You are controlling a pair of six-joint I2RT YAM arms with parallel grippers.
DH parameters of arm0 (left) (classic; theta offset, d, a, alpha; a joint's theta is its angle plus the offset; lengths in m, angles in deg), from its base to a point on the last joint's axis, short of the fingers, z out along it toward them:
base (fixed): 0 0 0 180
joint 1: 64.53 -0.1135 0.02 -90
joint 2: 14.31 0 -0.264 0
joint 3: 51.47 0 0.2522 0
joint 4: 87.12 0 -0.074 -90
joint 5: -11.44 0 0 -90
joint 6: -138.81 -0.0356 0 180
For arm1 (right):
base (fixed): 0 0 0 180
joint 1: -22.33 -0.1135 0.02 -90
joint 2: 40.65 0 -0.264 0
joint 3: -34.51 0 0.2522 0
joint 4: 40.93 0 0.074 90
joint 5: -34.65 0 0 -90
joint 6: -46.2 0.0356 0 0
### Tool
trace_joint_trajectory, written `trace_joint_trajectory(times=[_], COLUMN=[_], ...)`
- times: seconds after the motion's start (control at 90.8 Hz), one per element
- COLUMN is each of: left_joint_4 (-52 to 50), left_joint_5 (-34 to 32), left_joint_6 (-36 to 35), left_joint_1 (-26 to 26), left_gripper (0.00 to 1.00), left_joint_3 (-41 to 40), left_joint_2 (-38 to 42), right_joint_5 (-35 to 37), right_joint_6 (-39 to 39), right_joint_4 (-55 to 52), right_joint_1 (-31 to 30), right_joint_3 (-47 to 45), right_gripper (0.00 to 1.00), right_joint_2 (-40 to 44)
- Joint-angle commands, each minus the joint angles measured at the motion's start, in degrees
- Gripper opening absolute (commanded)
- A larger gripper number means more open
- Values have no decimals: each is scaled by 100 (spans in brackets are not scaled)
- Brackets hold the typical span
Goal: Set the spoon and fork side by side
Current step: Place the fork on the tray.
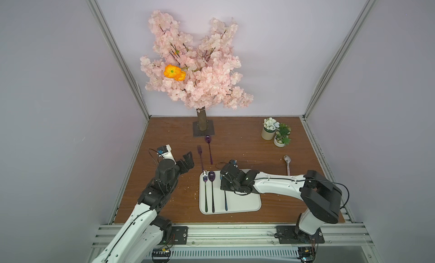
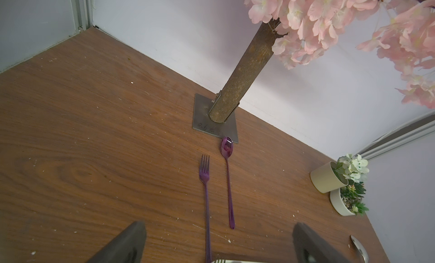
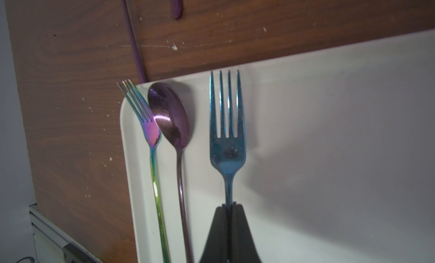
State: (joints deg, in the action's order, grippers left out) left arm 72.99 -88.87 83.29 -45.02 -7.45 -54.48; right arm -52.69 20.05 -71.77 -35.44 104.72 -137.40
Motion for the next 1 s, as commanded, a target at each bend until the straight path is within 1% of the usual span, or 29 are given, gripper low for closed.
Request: trace_joint_trajectory(times=[0.0,0.11,0.231,0.319,0.528,0.705,0.991], left_joint_4=[159,-119,-694,-897,-799,-786,-793], left_joint_5=[322,939,1266,1180,1040,1018,984], left_joint_6=[-145,-463,-944,-1120,-1070,-1062,-1044], left_joint_1=[-17,-17,-17,-17,-17,-17,-18], left_gripper=[99,100,100,100,100,100,100], left_joint_3=[-6,326,747,768,446,437,413], left_joint_2=[43,-18,-132,-122,84,123,174], right_joint_5=[99,163,219,235,274,220,122], right_joint_6=[96,96,67,34,-62,-84,-26], right_joint_4=[28,-21,-78,-100,-214,-239,-173], right_joint_1=[4,14,28,30,39,39,30], right_joint_3=[7,23,88,131,282,319,199], right_gripper=[0,0,0,0,0,2,8], right_joint_2=[-89,-91,-144,-206,-356,-444,-477])
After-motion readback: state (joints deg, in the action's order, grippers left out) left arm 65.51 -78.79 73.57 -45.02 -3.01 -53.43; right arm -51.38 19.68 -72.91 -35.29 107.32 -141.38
